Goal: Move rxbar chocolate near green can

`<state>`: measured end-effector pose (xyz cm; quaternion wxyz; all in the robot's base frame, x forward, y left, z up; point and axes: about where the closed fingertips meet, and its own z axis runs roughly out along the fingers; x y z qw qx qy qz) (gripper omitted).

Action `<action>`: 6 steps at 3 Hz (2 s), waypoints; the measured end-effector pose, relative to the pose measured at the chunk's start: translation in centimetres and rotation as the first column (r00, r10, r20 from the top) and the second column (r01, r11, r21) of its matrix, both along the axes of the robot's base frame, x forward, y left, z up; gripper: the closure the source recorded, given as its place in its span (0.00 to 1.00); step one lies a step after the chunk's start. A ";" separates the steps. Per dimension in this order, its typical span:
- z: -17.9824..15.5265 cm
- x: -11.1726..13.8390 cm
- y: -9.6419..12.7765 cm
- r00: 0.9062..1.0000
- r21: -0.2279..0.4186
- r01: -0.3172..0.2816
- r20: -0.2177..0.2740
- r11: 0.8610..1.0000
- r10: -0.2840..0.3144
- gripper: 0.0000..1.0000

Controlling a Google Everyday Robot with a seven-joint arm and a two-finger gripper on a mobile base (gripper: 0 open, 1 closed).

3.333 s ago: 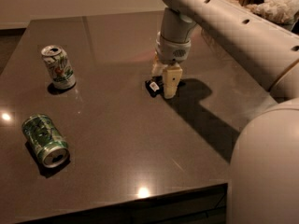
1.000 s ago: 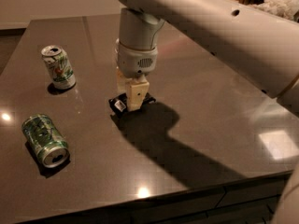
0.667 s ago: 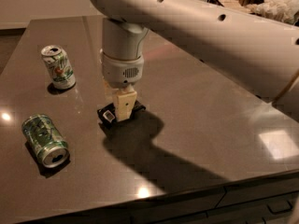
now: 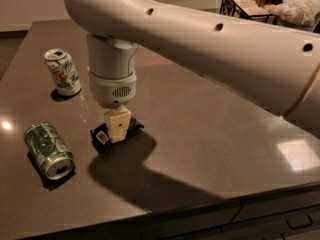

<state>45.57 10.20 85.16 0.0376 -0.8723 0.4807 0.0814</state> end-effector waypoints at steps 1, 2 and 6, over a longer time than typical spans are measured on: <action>-0.4 -0.7 1.0 1.000 -0.013 0.015 0.013 1.000 -0.014 0.82; -0.4 -1.5 1.9 1.000 -0.015 0.027 0.011 1.000 -0.027 0.59; -0.6 -2.0 2.6 0.999 -0.010 0.045 0.018 0.999 -0.045 0.00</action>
Offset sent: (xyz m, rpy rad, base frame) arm -0.0269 0.0280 -0.0045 -0.0274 0.0029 -0.0439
